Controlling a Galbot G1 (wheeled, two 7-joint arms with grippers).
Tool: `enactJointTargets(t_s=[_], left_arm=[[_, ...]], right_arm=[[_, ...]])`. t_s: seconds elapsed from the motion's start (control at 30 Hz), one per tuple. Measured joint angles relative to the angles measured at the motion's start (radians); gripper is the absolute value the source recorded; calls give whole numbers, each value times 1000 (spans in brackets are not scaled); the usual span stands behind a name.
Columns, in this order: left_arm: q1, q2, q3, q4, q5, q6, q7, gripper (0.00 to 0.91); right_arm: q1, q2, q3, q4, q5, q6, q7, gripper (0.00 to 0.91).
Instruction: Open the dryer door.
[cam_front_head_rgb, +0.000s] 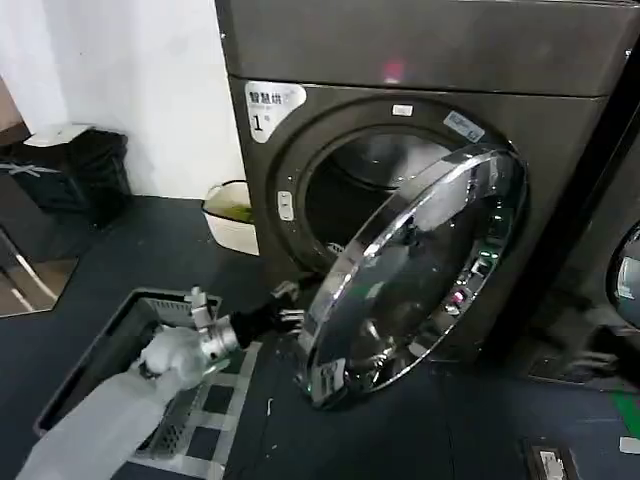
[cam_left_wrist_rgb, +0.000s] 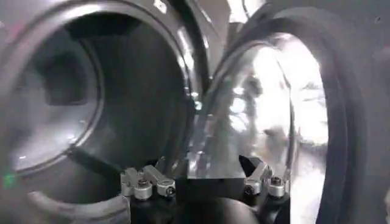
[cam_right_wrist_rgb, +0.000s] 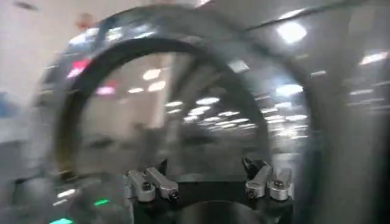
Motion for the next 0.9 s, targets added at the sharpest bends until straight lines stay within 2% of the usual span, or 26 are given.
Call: enactJointTargets(t_s=[0.07,0.13,0.37,0.47,0.67,0.9], left_arm=[[-27,-3,41,-1,5,-11,17,907],[-55,-11,83,-4,7,-18,25,907],[-134,-59,222,-36,4,-37,21,907],[-168,-83,275,-40,6,-38,17,907],[-232,-144,360,-25,4,-39,1,907],[-285,-229,435,44,12,-48,-15,907]], right_arm=[[-21,12,64,9,14,-29,102,907],[-42,19,113,8,-3,-36,206,907],[-91,11,247,-73,-59,-13,578,907],[-95,-7,295,-122,-72,-49,682,907],[-95,-51,376,-195,-96,-88,806,907],[-132,-70,474,-225,-91,-113,827,907]])
